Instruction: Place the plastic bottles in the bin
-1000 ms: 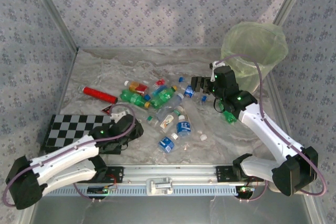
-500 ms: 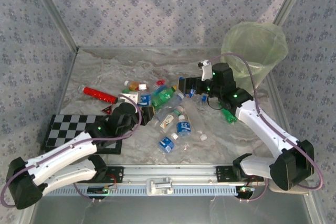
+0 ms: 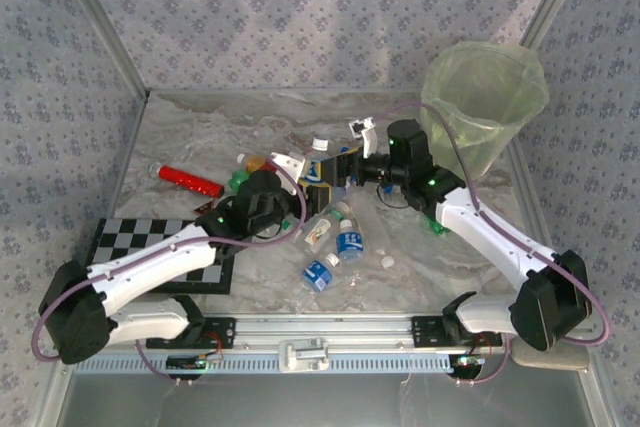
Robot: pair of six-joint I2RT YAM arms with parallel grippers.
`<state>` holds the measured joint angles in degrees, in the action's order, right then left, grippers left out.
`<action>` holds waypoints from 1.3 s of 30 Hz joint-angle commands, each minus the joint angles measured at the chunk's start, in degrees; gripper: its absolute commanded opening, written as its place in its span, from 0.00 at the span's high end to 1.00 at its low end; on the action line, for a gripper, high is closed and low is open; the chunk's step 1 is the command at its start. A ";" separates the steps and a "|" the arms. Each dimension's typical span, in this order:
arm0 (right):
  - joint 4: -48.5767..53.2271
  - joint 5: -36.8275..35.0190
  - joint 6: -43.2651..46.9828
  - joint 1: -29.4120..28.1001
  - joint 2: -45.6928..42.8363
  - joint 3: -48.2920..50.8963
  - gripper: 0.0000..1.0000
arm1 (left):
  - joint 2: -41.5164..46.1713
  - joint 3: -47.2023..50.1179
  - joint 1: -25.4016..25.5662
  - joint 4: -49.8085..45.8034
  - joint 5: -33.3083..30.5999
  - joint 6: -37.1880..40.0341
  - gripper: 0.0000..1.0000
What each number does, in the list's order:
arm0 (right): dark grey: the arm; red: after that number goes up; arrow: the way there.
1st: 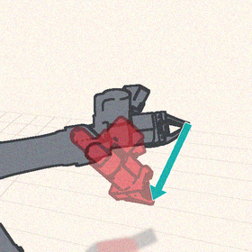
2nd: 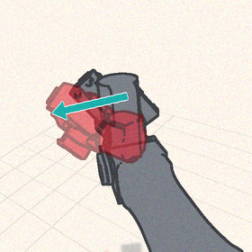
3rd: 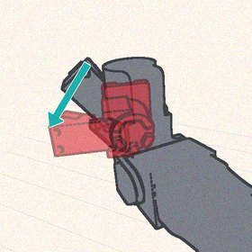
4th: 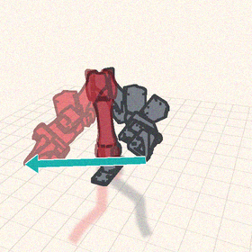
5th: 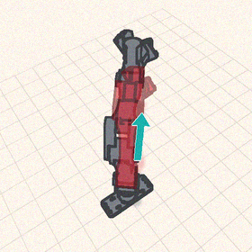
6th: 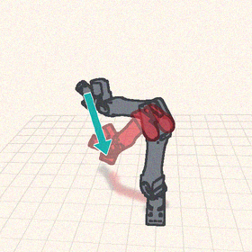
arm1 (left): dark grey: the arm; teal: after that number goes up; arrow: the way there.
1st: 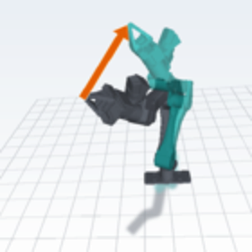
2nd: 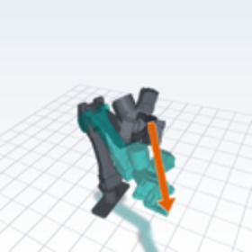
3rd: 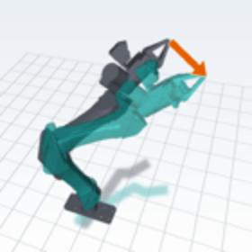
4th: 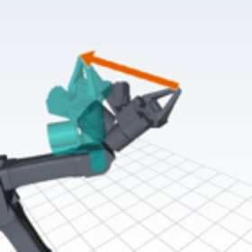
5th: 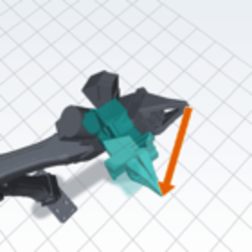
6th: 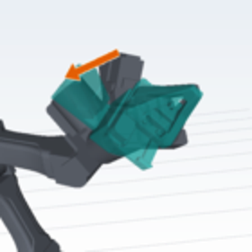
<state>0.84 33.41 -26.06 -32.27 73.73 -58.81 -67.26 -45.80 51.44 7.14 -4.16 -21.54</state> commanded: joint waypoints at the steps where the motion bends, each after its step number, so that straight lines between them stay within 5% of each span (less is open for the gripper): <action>1: -1.89 2.11 -0.74 -0.67 0.59 -1.43 0.13 | -1.21 -3.10 -0.20 4.49 3.53 1.51 0.46; 9: -3.33 2.54 -1.27 -0.73 1.85 -0.88 0.18 | -3.05 -3.45 -0.20 6.38 5.27 0.19 0.46; 16: -3.34 2.34 -1.18 -0.22 2.61 -0.53 0.35 | -2.61 -3.26 -0.18 6.61 5.30 -0.24 0.42; 21: -4.27 1.60 -1.45 0.61 1.68 0.27 0.40 | -1.46 -2.67 -0.29 6.66 4.14 -1.79 0.13; 25: 0.48 -1.65 1.73 2.16 -0.62 -0.61 0.41 | 0.38 -1.67 -0.57 6.09 2.76 -3.01 0.01; 28: 8.59 -8.72 6.53 4.11 -3.07 -3.42 0.41 | 2.40 -0.49 -0.60 4.98 -0.36 -4.04 0.00; 35: 20.45 -24.04 15.42 9.77 -8.12 -14.41 0.41 | 5.18 2.58 -1.22 -8.61 -19.42 -17.56 0.00; 39: 21.49 -26.13 16.86 14.68 -9.16 -19.65 0.41 | 4.65 5.05 -1.56 -11.55 -20.01 -22.92 0.00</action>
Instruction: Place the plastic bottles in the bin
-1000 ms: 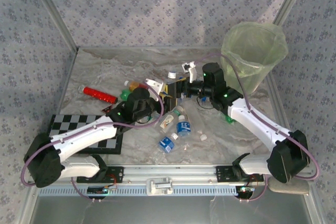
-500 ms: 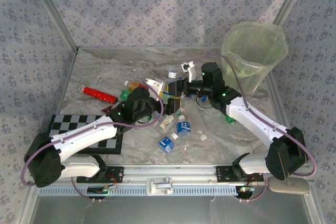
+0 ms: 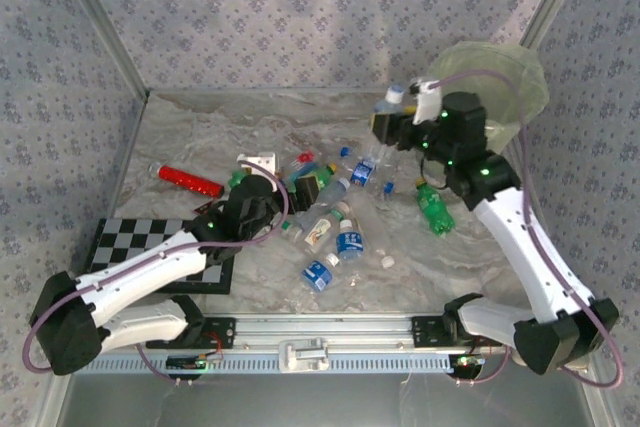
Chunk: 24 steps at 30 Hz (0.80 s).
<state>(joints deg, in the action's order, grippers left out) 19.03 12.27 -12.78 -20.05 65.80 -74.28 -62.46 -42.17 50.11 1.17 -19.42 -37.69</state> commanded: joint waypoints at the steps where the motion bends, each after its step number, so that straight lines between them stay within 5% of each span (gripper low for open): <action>1: 3.53 -5.56 4.24 3.72 -1.14 -5.40 0.41 | -0.38 1.56 -0.24 -6.09 -4.72 -7.43 0.00; 11: -0.97 -17.72 6.27 17.59 0.76 -11.41 0.41 | -2.32 -0.32 -0.25 -8.95 -2.53 -6.79 0.00; 24: 0.26 -19.57 5.35 25.23 19.22 -21.01 0.43 | -6.35 1.39 -0.32 -2.48 1.03 -1.28 0.00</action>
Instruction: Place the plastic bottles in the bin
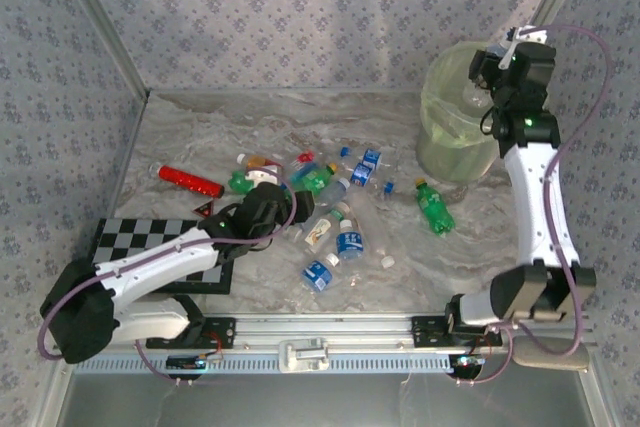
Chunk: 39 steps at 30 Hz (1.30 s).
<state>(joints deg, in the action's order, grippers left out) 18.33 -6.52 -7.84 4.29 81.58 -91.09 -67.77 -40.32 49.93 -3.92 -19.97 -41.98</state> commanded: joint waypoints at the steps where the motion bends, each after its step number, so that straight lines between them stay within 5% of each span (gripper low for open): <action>1: 2.39 -0.42 0.15 1.13 5.12 -5.53 0.43 | -1.44 -0.98 -0.17 2.33 1.92 3.86 0.00; 11: 11.72 1.41 -2.16 1.33 16.83 -10.71 0.42 | -1.39 -2.21 -0.98 1.11 1.80 7.77 0.00; 20: 15.86 2.39 -2.88 1.33 20.81 -14.42 0.28 | 3.48 3.51 -1.39 2.26 -1.22 4.02 0.00; 25: 15.81 2.16 -2.71 1.33 19.45 -16.09 0.13 | 5.90 4.23 -2.34 0.78 -3.13 3.76 0.00; 31: 16.41 2.51 -2.65 0.13 13.88 -17.96 0.07 | 8.15 5.38 -3.69 0.15 -5.07 3.13 0.00; 39: 8.69 5.71 -2.68 -6.51 -0.89 -5.20 0.02 | 10.11 5.52 -7.89 -0.74 -4.33 3.39 0.00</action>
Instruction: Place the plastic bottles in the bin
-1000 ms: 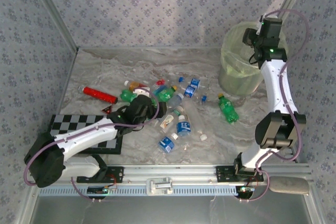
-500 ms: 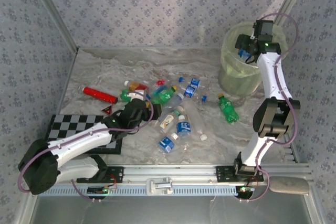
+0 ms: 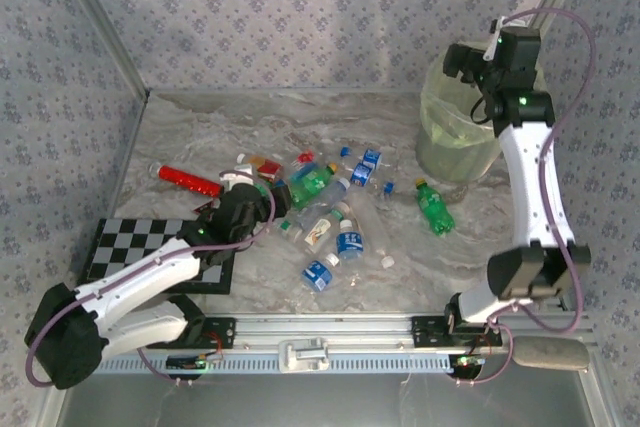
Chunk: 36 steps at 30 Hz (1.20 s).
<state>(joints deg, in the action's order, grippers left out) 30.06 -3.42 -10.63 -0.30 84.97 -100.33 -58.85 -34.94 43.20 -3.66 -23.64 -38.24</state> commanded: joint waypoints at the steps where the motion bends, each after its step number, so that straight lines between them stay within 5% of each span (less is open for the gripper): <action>1: -3.82 3.36 -0.39 -3.07 -6.15 6.46 0.01 | 1.19 0.04 -1.86 -1.15 -0.24 -0.34 0.00; 10: -8.16 6.23 -4.17 -15.04 -18.60 29.28 0.00 | 0.21 -0.17 -5.24 -0.32 3.54 -1.14 0.00; 18: -8.12 5.16 -10.75 -22.39 -20.04 44.06 0.00 | -4.16 -1.60 -5.28 2.30 8.21 -1.79 0.00; 30: -0.58 14.55 -10.34 -25.48 -10.31 46.76 0.00 | -13.37 -7.10 -5.27 4.17 13.85 -1.75 0.00; 36: 4.12 13.70 -6.95 -29.46 -3.83 43.55 0.05 | -15.11 -7.95 -5.31 4.36 14.42 -2.01 0.00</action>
<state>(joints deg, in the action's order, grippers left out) 30.11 9.50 -19.68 -28.45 79.11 -54.24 -73.49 -41.21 38.24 -0.43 -10.20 -39.72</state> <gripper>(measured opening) 0.958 0.998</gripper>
